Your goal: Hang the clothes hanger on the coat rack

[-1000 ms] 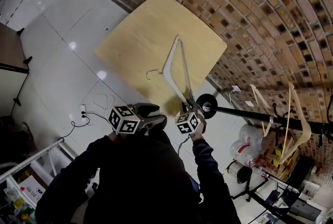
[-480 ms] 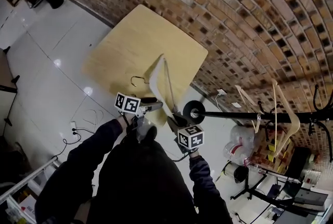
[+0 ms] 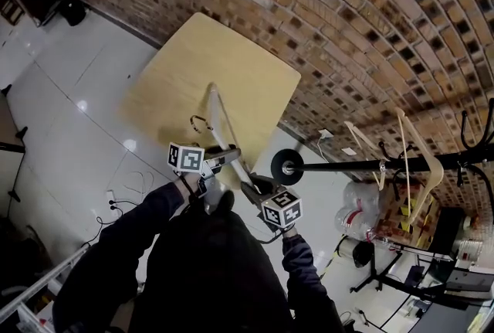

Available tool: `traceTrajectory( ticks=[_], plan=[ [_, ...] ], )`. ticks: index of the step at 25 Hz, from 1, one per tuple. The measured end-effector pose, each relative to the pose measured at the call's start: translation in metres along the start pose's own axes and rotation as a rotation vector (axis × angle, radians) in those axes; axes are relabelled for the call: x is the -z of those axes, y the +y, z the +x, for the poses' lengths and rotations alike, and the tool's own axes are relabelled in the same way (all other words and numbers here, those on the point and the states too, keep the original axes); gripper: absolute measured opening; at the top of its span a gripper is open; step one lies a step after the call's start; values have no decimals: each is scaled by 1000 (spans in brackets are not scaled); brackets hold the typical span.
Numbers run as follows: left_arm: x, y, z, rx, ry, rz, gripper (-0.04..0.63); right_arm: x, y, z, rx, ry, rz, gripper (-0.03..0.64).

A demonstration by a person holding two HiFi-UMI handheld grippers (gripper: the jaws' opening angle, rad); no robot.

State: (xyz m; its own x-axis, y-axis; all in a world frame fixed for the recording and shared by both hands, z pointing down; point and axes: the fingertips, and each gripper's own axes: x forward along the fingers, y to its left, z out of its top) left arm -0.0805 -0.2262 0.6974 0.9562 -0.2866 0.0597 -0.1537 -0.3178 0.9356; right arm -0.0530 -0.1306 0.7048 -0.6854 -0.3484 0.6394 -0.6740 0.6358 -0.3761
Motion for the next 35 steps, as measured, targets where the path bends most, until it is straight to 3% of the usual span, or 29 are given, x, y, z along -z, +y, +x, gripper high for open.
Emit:
traceTrajectory(
  ticks=[5,8,13,17,22,29,35],
  plan=[
    [-15,-11,1,-146,-41,45,126,-15,4,15,305,167,-440,146],
    [-20,-28,4,-199,-71,63,107,-29,9,25,427,196,-551,173],
    [-17,-59,13,-216,-53,140,106,-47,-1,25,545,184,-512,167],
    [0,-82,17,-166,45,233,106,-49,1,18,556,140,-448,140],
    [18,-112,35,-42,202,297,115,-51,-7,-27,596,60,-331,58],
    [52,-162,74,114,412,510,169,-41,-6,-93,628,17,-204,54],
    [88,-202,94,269,524,579,273,-19,17,-145,613,-21,-52,49]
  ],
)
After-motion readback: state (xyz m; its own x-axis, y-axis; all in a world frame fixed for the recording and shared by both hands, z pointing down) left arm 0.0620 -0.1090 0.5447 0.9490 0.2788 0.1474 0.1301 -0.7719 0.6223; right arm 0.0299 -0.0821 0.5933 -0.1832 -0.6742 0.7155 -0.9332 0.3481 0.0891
